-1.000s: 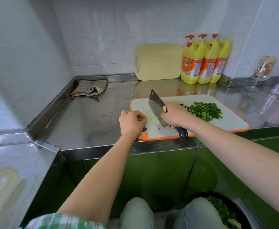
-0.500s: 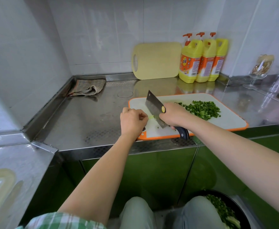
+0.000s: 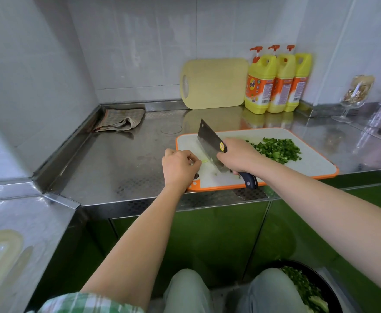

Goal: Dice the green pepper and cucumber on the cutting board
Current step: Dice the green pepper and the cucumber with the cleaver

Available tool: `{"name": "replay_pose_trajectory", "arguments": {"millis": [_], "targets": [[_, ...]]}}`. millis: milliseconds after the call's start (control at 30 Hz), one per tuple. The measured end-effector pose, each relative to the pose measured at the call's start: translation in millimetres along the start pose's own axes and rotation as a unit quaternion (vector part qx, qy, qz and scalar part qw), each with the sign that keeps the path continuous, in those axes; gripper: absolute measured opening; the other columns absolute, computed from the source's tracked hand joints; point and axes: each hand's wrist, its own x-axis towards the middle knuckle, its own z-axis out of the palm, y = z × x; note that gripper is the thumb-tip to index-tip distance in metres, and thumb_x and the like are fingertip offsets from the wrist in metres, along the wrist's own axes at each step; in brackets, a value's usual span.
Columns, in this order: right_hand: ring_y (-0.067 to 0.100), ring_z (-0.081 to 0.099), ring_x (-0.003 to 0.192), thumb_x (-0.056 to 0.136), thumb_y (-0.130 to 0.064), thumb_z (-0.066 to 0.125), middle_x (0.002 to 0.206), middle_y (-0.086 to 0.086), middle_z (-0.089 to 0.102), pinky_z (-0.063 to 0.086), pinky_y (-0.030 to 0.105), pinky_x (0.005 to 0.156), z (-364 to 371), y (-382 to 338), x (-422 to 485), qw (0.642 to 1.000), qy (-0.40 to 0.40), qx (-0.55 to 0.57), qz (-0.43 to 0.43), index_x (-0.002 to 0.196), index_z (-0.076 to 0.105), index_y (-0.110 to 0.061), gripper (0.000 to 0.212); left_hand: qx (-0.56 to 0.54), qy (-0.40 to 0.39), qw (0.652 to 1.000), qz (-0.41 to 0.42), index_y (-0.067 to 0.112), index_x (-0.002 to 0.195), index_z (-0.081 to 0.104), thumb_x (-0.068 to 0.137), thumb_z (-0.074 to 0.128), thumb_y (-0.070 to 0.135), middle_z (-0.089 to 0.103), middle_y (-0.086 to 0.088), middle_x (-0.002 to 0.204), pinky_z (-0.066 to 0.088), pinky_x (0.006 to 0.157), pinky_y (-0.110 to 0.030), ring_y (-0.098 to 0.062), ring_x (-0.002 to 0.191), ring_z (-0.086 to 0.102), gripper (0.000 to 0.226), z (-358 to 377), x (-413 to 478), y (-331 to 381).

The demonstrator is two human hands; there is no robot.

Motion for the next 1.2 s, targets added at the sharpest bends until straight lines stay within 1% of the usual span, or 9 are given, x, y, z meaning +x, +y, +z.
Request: {"name": "replay_pose_trajectory", "arguments": {"millis": [100, 200, 400, 567, 733, 933, 1067, 1133, 1200], "targets": [[0.025, 0.056, 0.047, 0.094, -0.019, 0.045, 0.068, 0.006, 0.05, 0.04, 0.026, 0.048, -0.4, -1.9, -3.3, 1.0, 0.0, 0.003, -0.009, 0.077, 0.039, -0.015, 0.018, -0.012, 0.007, 1.0, 0.003, 0.021, 0.08, 0.072, 0.083, 0.064, 0.027, 0.066, 0.004, 0.069, 0.043, 0.084, -0.038, -0.023, 0.097, 0.044, 0.011, 0.4, -0.4, -0.5], [0.025, 0.055, 0.044, 0.091, -0.016, 0.045, 0.066, 0.008, 0.053, 0.04, 0.024, 0.049, 0.5, -3.1, -4.1, 0.999, -0.026, -0.021, 0.007, 0.081, 0.043, -0.011, 0.011, -0.012, 0.013, 1.0, 0.006, 0.022, 0.078, 0.072, 0.083, 0.065, 0.027, 0.062, 0.007, 0.065, 0.043, 0.083, -0.037, -0.023, 0.097, 0.044, 0.009, 0.2, -1.2, -0.7], [0.025, 0.055, 0.046, 0.093, -0.018, 0.044, 0.068, 0.006, 0.049, 0.039, 0.026, 0.048, -0.3, -3.1, -4.5, 1.0, 0.009, 0.005, -0.013, 0.081, 0.04, -0.012, 0.014, 0.012, 0.007, 1.0, -0.009, 0.025, 0.088, 0.071, 0.079, 0.066, 0.033, 0.066, 0.005, 0.076, 0.038, 0.087, -0.034, -0.021, 0.102, 0.043, 0.014, -0.7, -1.2, -0.2], [0.024, 0.055, 0.044, 0.092, -0.016, 0.044, 0.068, 0.009, 0.054, 0.039, 0.023, 0.047, 0.9, -6.3, -5.8, 0.999, -0.028, -0.03, 0.003, 0.086, 0.043, -0.011, 0.008, 0.022, 0.003, 0.999, -0.03, 0.025, 0.081, 0.071, 0.077, 0.064, 0.031, 0.067, 0.004, 0.078, 0.038, 0.086, -0.034, -0.022, 0.102, 0.043, 0.011, -0.9, -1.8, 0.9], [0.026, 0.055, 0.047, 0.094, -0.016, 0.045, 0.067, 0.006, 0.047, 0.039, 0.025, 0.047, -1.5, -4.7, -7.1, 1.0, -0.006, 0.013, -0.011, 0.073, 0.036, -0.015, 0.023, 0.019, 0.007, 1.0, -0.021, 0.024, 0.081, 0.074, 0.082, 0.061, 0.03, 0.069, 0.006, 0.077, 0.04, 0.085, -0.035, -0.023, 0.099, 0.044, 0.014, -0.4, -0.6, 0.6], [0.022, 0.055, 0.042, 0.093, -0.016, 0.044, 0.067, 0.007, 0.052, 0.038, 0.022, 0.045, 0.3, -5.2, -5.1, 0.999, -0.028, -0.013, 0.013, 0.088, 0.044, -0.009, 0.008, 0.017, 0.013, 1.0, -0.011, 0.024, 0.082, 0.076, 0.084, 0.062, 0.03, 0.069, 0.004, 0.077, 0.039, 0.084, -0.034, -0.023, 0.099, 0.043, 0.015, -0.7, -0.3, 0.9], [0.026, 0.059, 0.048, 0.094, -0.018, 0.044, 0.07, 0.006, 0.049, 0.04, 0.025, 0.048, -1.5, -5.9, -5.7, 1.0, 0.001, 0.0, -0.012, 0.081, 0.041, -0.012, 0.015, 0.018, 0.009, 1.0, -0.008, 0.025, 0.083, 0.076, 0.084, 0.063, 0.03, 0.07, 0.005, 0.079, 0.039, 0.085, -0.034, -0.023, 0.099, 0.043, 0.014, -0.8, 0.6, 0.7], [0.025, 0.057, 0.046, 0.094, -0.019, 0.045, 0.07, 0.006, 0.049, 0.038, 0.024, 0.046, -1.9, -7.4, -7.0, 1.0, -0.016, -0.013, -0.01, 0.078, 0.039, -0.013, 0.018, 0.019, 0.009, 1.0, -0.005, 0.026, 0.084, 0.077, 0.084, 0.063, 0.031, 0.07, 0.005, 0.078, 0.039, 0.085, -0.034, -0.023, 0.098, 0.043, 0.014, -0.7, 0.6, 0.7], [0.022, 0.055, 0.041, 0.094, -0.019, 0.045, 0.069, 0.007, 0.052, 0.036, 0.022, 0.043, -0.4, -7.2, -6.8, 0.999, -0.037, -0.026, 0.003, 0.084, 0.043, -0.011, 0.012, 0.016, 0.011, 1.0, -0.003, 0.026, 0.083, 0.077, 0.084, 0.063, 0.031, 0.069, 0.005, 0.075, 0.039, 0.084, -0.034, -0.023, 0.097, 0.043, 0.014, -0.5, 0.3, 0.7]]}}
